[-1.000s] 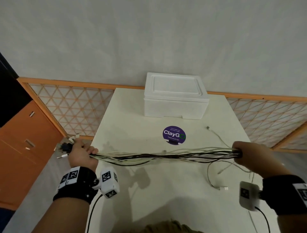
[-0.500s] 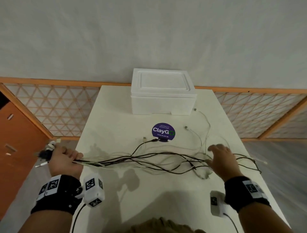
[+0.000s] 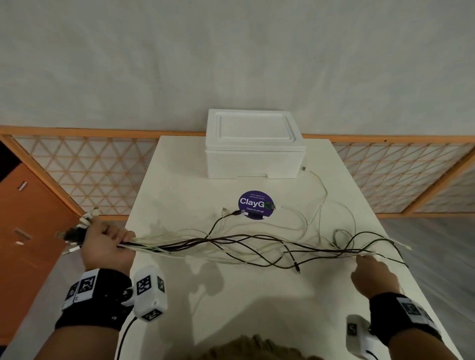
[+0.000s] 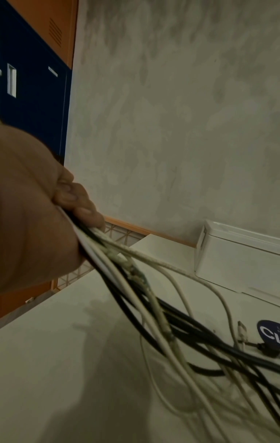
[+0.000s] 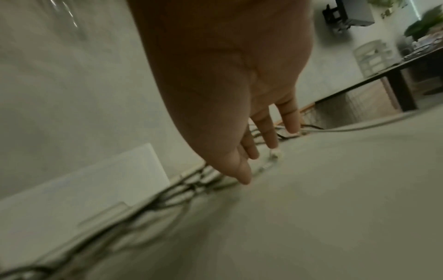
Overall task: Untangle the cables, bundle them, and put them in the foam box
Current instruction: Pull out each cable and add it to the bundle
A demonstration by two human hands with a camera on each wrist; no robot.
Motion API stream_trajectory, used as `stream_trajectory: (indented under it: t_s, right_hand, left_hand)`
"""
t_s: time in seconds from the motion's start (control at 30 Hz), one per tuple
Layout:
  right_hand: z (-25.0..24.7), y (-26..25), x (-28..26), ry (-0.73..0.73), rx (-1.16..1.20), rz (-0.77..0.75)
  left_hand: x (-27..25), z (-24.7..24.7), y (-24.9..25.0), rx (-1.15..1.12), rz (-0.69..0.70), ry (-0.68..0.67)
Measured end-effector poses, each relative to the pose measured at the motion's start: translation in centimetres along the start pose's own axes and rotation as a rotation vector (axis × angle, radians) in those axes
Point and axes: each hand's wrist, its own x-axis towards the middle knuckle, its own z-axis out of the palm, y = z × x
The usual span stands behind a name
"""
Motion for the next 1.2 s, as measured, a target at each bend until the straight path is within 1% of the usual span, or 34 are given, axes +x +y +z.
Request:
stream_trajectory:
  t_s: [0.07,0.13,0.17,0.2,0.23,0.27,0.3,0.33,0.37,0.4,0.43,0.5,0.57,0.6,0.67,0.73,0.77,0.8,0.87,0.9,0.97,1.03,1.13,1.2]
  right_hand:
    - [-1.6,-1.7,-0.4,0.026,0.021,-0.028]
    - [-3.4,-5.0,-1.4,0.076,0.069,-0.15]
    - [-4.0,-7.1,-2.0,0.139,0.132,-0.255]
    - [-4.7,-9.3,-2.9,0.191,0.236,-0.395]
    - [-5.4,-11.9,-4.3,0.194,0.345,-0.563]
    - [-6.4,-14.5,-5.8,0.129,0.433,-0.727]
    - [-7.0,-16.8,-7.1,0.032,0.482,-0.851]
    - [-7.5,-19.0,-8.4,-0.065,0.495,-0.933]
    - [-7.8,-20.9,-9.5,-0.141,0.49,-0.982]
    - [-7.6,-22.4,-10.3,-0.181,0.467,-1.019]
    - [-7.2,-23.4,-10.8,-0.188,0.412,-1.054]
    - [-6.1,-23.9,-11.3,-0.17,0.308,-1.105]
    - [-5.1,-23.0,-11.0,-0.141,0.301,-1.107]
    - [-5.1,-22.5,-10.9,-0.121,0.29,-1.1]
    - [-5.6,-21.7,-10.4,-0.103,0.221,-1.095]
    - [-6.5,-20.9,-9.7,-0.128,0.178,-1.115]
    - [-7.2,-20.5,-9.5,-0.164,0.217,-1.137]
    - [-8.1,-20.3,-9.4,-0.215,0.328,-1.146]
    - [-9.7,-20.6,-9.4,-0.318,0.656,-1.137]
    - [-10.4,-21.0,-9.4,-0.345,0.791,-1.141]
    - [-11.7,-21.5,-9.6,-0.369,0.932,-1.141]
    - [-12.2,-21.4,-9.6,-0.387,0.973,-1.107]
    - [-12.2,-20.6,-9.4,-0.387,0.983,-1.071]
    - [-11.8,-20.1,-9.2,-0.328,0.89,-1.103]
  left_hand:
    - [-1.3,1.0,-0.5,-0.003,0.014,0.009]
    - [-2.6,2.2,-1.3,0.002,0.019,0.004]
    - [-3.3,2.9,-1.7,0.011,0.014,-0.014]
    - [-4.0,3.7,-2.3,0.028,0.005,-0.044]
    - [-4.8,4.6,-3.0,0.057,-0.01,-0.089]
    - [-5.6,5.4,-3.9,0.095,-0.032,-0.141]
    - [-6.5,6.3,-4.9,0.138,-0.065,-0.191]
    - [-7.5,7.2,-5.9,0.188,-0.104,-0.238]
    - [-8.6,8.0,-6.8,0.245,-0.146,-0.284]
    - [-9.5,8.5,-7.5,0.319,-0.165,-0.325]
    - [-10.3,8.9,-8.2,0.413,-0.15,-0.356]
    - [-11.0,8.8,-8.6,0.62,-0.026,-0.392]
    - [-11.1,8.4,-8.2,0.785,0.102,-0.41]
    - [-11.0,8.0,-8.0,0.837,0.132,-0.413]
    - [-11.1,7.6,-8.1,0.87,0.118,-0.415]
    - [-11.4,7.5,-8.8,0.86,0.079,-0.436]
    - [-11.6,7.7,-9.2,0.856,0.067,-0.462]
    - [-11.7,7.9,-9.6,0.848,0.055,-0.491]
    - [-12.1,8.7,-10.7,0.831,0.029,-0.526]
    - [-12.2,9.2,-11.3,0.834,0.025,-0.529]
    - [-12.5,10.1,-12.1,0.824,0.02,-0.501]
    - [-12.7,10.8,-12.4,0.813,0.034,-0.458]
    - [-13.0,11.4,-12.5,0.927,0.09,-0.437]
    - [-13.1,11.6,-12.3,0.958,0.131,-0.477]
